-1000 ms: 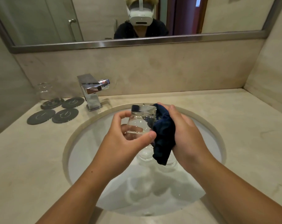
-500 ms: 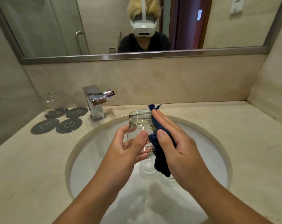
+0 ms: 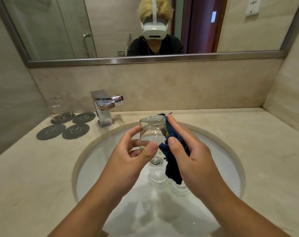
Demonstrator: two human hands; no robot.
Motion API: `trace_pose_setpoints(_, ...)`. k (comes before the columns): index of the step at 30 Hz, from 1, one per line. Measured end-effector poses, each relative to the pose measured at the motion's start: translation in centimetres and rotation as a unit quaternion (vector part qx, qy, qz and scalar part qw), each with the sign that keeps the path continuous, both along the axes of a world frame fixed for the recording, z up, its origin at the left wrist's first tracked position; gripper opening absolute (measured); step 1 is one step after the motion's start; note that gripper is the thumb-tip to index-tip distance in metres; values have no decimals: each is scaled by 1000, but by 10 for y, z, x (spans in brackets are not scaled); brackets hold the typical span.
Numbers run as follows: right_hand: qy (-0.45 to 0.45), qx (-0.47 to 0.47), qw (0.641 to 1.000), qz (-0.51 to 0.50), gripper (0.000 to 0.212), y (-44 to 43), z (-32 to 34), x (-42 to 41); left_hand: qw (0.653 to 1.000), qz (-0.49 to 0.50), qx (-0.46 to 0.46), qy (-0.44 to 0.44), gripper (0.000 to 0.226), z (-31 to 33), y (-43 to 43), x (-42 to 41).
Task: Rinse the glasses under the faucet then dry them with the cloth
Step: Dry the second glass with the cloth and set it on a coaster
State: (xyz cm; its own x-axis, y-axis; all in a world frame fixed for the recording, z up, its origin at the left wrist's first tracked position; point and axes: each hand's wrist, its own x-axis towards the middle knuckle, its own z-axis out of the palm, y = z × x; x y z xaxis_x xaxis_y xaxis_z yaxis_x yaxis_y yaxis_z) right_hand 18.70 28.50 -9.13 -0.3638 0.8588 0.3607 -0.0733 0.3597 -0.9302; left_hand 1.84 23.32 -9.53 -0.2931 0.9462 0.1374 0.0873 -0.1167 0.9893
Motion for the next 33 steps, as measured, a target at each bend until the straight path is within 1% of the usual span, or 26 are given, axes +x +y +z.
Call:
trace_pose_setpoints(3,37,-28,999,21,42,7,-1,2,999,-6,20,-31,69,1,-3,-1)
trace_pose_setpoints(6,69,-95,991,62,49,14,0,5,997,-33,17,-60,98,2,-2,0)
trace_pose_setpoints(7,68,-97,991,66,47,14,1,5,997,-31,13,-73,104,4,-3,1)
trace_pose_setpoints(8,60,-89,992,60,42,14,1,5,997,-28,11,-75,104,3,-2,1)
trace_pose_setpoints(9,51,-80,994,50,40,13,2,5,998,-22,6,-65,97,3,-1,2)
trace_pose_setpoints(11,45,-72,996,25,42,10,2,5,1000,-11,4,-29,66,5,0,4)
trace_pose_setpoints(12,44,-64,997,11,43,9,2,5,1000,-5,3,-17,54,4,1,4)
trace_pose_setpoints(14,42,-41,998,-10,45,5,2,4,1000,13,7,-13,42,3,1,5)
trace_pose_setpoints(15,39,-30,999,-15,46,4,2,3,1000,17,8,-19,40,2,1,6)
trace_pose_setpoints(16,33,-20,999,-17,46,3,2,3,1000,15,9,-26,43,2,0,6)
trace_pose_setpoints(19,10,11,1000,-19,48,0,2,1,1000,16,12,-24,70,4,-3,6)
trace_pose_setpoints(20,9,12,1000,-16,48,0,1,2,1000,19,13,-18,72,4,-3,6)
trace_pose_setpoints(23,27,-22,999,8,47,4,2,3,1000,21,7,-15,68,5,-3,6)
trace_pose_setpoints(26,63,-76,994,37,40,11,2,2,1000,-4,-1,-30,64,3,-4,2)
trace_pose_setpoints(28,87,-107,989,53,45,13,0,2,998,-28,-2,-48,61,3,-5,1)
trace_pose_setpoints(30,86,-101,990,39,46,13,1,2,998,-38,-5,-48,59,3,-3,2)
trace_pose_setpoints(33,79,-88,993,7,41,12,3,2,1000,-15,-4,5,65,2,-1,4)
